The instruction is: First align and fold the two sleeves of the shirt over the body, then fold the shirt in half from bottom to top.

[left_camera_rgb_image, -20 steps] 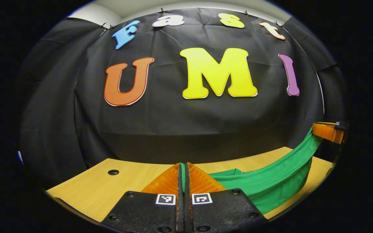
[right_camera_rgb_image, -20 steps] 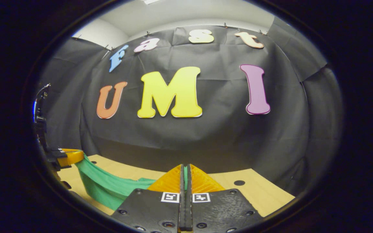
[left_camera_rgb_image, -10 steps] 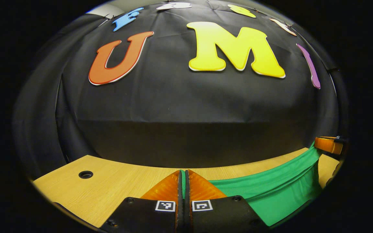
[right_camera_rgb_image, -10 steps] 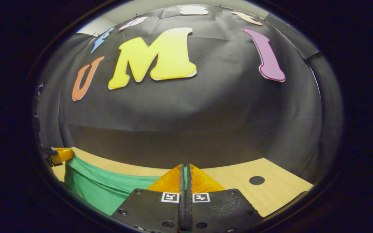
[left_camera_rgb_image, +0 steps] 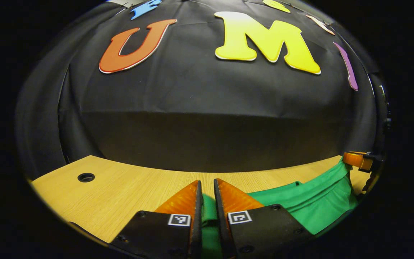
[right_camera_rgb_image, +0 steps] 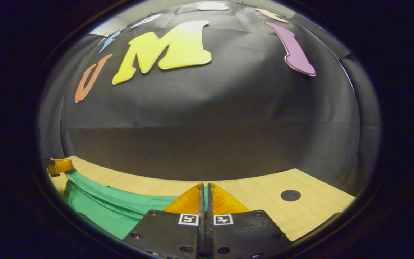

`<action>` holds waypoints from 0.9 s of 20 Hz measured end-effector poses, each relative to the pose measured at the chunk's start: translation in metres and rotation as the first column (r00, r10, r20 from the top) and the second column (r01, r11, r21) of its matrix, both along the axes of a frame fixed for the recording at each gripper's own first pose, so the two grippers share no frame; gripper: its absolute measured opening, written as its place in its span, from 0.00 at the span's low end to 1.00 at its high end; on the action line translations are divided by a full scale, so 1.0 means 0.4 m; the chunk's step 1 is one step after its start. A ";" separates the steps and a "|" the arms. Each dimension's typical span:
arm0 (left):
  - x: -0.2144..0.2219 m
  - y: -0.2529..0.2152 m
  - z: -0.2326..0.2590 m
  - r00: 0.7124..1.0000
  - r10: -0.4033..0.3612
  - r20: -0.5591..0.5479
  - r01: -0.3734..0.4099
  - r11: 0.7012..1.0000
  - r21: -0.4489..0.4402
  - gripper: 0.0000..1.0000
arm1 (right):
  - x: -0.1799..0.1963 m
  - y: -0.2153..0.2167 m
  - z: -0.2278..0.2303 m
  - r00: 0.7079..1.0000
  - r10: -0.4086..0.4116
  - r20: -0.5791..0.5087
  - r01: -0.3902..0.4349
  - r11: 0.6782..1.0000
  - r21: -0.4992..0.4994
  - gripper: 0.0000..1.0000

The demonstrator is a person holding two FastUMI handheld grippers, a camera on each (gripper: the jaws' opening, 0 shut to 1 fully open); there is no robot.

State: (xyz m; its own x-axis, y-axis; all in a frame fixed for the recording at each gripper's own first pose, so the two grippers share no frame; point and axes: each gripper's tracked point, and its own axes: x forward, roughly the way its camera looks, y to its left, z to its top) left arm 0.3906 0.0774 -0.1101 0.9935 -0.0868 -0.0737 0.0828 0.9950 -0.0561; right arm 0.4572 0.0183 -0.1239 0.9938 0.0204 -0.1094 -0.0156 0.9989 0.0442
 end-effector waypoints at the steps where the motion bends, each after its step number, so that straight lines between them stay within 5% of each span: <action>1: 0.001 -0.003 0.000 1.000 -0.016 -0.004 0.016 1.000 -0.008 0.36 | 0.004 0.001 -0.011 1.000 0.006 -0.004 -0.006 1.000 0.003 0.05; 2: 0.003 -0.006 0.001 1.000 -0.023 -0.001 0.023 1.000 -0.015 0.64 | -0.011 -0.002 -0.010 1.000 0.009 -0.010 -0.009 1.000 0.011 0.06; 3: 0.000 -0.010 0.001 0.999 -0.039 -0.006 0.039 0.999 -0.019 0.82 | -0.004 -0.003 -0.012 1.000 0.013 -0.004 -0.013 0.999 0.029 0.36; 5: -0.007 -0.005 -0.002 0.999 -0.036 -0.006 0.036 0.999 -0.021 1.00 | -0.009 -0.036 -0.017 0.999 -0.023 -0.023 0.024 0.998 0.064 0.96; 10: -0.045 0.080 0.030 0.994 0.102 0.035 -0.104 0.994 0.044 1.00 | -0.045 -0.119 -0.007 0.997 -0.082 0.000 0.081 0.987 0.141 0.96; 14: -0.092 0.075 0.060 0.991 0.105 0.088 -0.108 0.993 0.039 1.00 | -0.099 -0.167 0.027 0.992 -0.116 0.055 0.104 0.979 0.176 0.92; 18: -0.172 0.084 0.049 0.988 0.125 0.087 -0.132 0.989 0.073 1.00 | -0.165 -0.177 0.043 0.985 -0.139 0.103 0.128 0.986 0.109 0.96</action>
